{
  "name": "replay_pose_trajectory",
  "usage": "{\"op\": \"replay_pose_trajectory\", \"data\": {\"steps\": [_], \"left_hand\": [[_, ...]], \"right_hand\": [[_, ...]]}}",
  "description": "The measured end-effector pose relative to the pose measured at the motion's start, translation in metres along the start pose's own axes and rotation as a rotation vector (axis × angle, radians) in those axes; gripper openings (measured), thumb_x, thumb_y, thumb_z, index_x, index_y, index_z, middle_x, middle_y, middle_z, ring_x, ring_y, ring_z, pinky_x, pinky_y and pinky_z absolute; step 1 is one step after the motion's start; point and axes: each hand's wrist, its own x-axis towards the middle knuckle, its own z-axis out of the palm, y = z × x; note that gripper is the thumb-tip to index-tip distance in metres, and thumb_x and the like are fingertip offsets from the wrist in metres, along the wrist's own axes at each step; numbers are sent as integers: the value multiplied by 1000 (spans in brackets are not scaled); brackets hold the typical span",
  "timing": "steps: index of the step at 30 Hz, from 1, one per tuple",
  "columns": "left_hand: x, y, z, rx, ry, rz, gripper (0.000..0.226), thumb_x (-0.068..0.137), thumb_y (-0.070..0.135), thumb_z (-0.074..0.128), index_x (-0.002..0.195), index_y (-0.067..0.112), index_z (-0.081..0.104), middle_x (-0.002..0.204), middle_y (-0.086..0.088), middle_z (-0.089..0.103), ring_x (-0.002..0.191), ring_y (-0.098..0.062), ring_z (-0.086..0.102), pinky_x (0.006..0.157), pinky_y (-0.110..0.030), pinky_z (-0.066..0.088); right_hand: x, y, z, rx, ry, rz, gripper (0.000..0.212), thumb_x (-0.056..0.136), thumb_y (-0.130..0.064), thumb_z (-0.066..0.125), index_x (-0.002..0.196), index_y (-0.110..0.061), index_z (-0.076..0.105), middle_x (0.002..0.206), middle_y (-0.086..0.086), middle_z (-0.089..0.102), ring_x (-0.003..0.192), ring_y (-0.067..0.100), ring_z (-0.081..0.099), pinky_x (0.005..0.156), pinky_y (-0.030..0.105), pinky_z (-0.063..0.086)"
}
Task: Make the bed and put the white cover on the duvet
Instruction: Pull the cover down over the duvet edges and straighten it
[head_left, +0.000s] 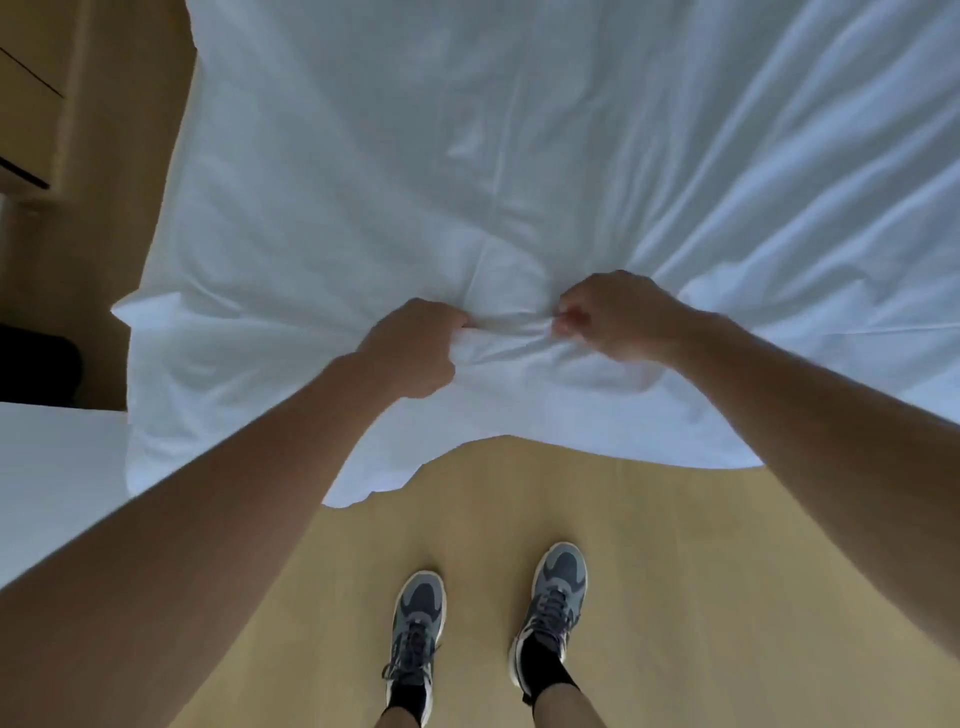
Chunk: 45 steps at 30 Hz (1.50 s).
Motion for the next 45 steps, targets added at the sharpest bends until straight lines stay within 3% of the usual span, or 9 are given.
{"op": "replay_pose_trajectory", "data": {"steps": [3, 6, 12, 17, 21, 24, 33, 41, 45], "left_hand": [[-17, -6, 34, -36, 353, -19, 51, 72, -9, 54, 116, 12, 66, 110, -8, 66, 100, -35, 61, 81, -41, 52], [-33, -20, 54, -4, 430, 35, 48, 63, -16, 55, 106, 6, 62, 100, -10, 61, 89, -36, 55, 70, -45, 51], [-61, -28, 86, 85, 295, 213, 54, 40, -24, 58, 85, 8, 57, 79, -5, 56, 70, -32, 52, 61, -38, 46], [-57, -9, 71, 101, -69, 191, 40, 65, -4, 59, 92, 22, 47, 93, 4, 48, 97, -28, 52, 77, -32, 31], [-8, -24, 20, 91, 158, 143, 86, 70, 48, 55, 151, 30, 35, 158, -3, 26, 139, -29, 29, 108, -45, 28], [28, -22, 21, 195, 26, 59, 90, 85, 57, 57, 161, 29, 18, 171, -1, 1, 156, -30, 7, 123, -49, 13], [-17, -97, 20, 5, -218, 122, 79, 100, 35, 54, 162, 14, 9, 171, -4, 6, 152, -24, 24, 121, -34, 22], [-9, -122, 11, 204, -245, 444, 58, 99, 27, 47, 155, 23, 33, 166, 6, 22, 156, -21, 5, 120, -65, -3], [-32, -208, 1, 62, 318, 24, 76, 92, 49, 56, 156, 20, 30, 169, -2, 13, 157, -26, 2, 116, -68, -6]], "right_hand": [[-15, -30, 74, -278, 396, -203, 61, 81, -58, 62, 127, -18, 61, 131, 11, 57, 117, 36, 52, 94, 48, 43], [-19, -43, 116, -369, 443, -133, 52, 86, -15, 48, 137, -7, 52, 127, 21, 58, 112, 41, 56, 91, 52, 45], [-29, -34, 112, -215, 256, -126, 28, 45, -4, 67, 69, -17, 60, 64, 0, 59, 60, 28, 58, 64, 32, 33], [-28, -34, 78, -159, -227, -53, 15, 80, -21, 62, 84, -28, 49, 94, -7, 63, 105, 24, 63, 80, 32, 34], [17, -48, 52, 92, 409, -44, 58, 78, -65, 60, 124, -30, 54, 126, -2, 51, 122, 28, 48, 96, 44, 40], [59, -57, 61, -88, 197, 121, 61, 96, -53, 43, 154, -36, 33, 166, 1, 21, 152, 32, 16, 120, 55, 18], [42, -130, 106, -128, 11, 393, 80, 91, -77, 31, 159, -39, 14, 168, 4, 17, 154, 32, 13, 121, 59, 10], [62, -175, 124, -197, 163, 733, 59, 91, -63, 40, 148, -51, 29, 151, 16, 35, 142, 36, 28, 112, 70, 17], [65, -221, 144, -11, 128, 856, 54, 96, -57, 40, 146, -37, 39, 162, 21, 13, 151, 40, 6, 116, 69, 5]]}}
